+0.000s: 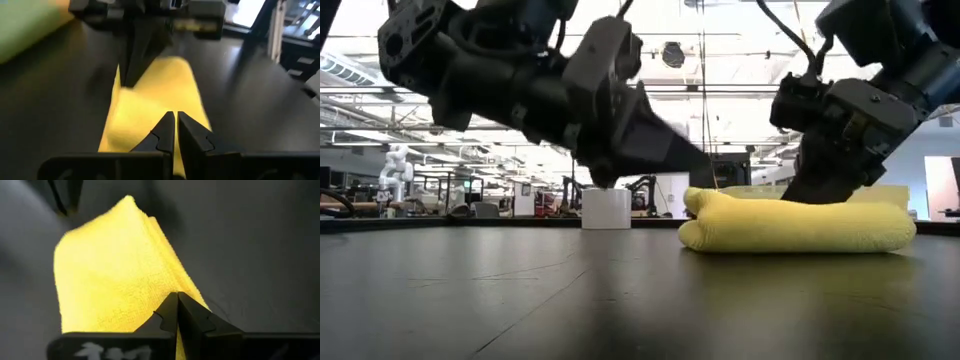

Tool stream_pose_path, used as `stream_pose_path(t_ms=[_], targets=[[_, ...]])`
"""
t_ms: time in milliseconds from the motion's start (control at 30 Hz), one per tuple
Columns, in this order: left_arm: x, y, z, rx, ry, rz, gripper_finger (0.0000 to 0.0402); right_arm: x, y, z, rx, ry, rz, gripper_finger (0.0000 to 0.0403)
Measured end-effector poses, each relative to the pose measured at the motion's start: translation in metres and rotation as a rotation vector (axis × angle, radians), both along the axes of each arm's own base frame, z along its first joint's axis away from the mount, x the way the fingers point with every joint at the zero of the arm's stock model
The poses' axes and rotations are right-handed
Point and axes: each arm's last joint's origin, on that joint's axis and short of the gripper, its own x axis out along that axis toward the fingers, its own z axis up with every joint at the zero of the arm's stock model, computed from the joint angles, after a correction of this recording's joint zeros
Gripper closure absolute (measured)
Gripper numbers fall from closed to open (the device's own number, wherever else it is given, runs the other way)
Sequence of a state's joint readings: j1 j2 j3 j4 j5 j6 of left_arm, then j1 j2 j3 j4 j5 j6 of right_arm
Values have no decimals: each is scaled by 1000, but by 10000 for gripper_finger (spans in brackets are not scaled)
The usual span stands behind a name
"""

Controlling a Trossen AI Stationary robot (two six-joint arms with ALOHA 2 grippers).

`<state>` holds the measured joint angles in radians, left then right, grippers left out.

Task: Fold microfiber towels
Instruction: Fold the yellow microfiber cloth

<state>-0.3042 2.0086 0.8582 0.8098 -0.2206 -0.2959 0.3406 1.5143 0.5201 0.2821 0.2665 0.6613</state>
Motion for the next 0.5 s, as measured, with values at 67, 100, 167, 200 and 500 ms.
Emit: stream_pose_path(t_ms=[67, 100, 167, 200, 500], targets=[[0, 0, 6, -1, -25, -2, 378, 1, 2, 1, -8, -19, 3, 400], [1, 0, 8, 1, -42, -6, 378, 2, 3, 3, -14, -41, 9, 400], [2, 2, 10, 14, -66, -8, 378, 4, 5, 6, -13, -86, 25, 399], [3, 4, 10, 18, -69, -4, 378, 5, 5, 7, -15, -101, 33, 399], [0, 17, -11, 45, 113, 62, 378, -3, 12, 24, -10, -138, 75, 401]])
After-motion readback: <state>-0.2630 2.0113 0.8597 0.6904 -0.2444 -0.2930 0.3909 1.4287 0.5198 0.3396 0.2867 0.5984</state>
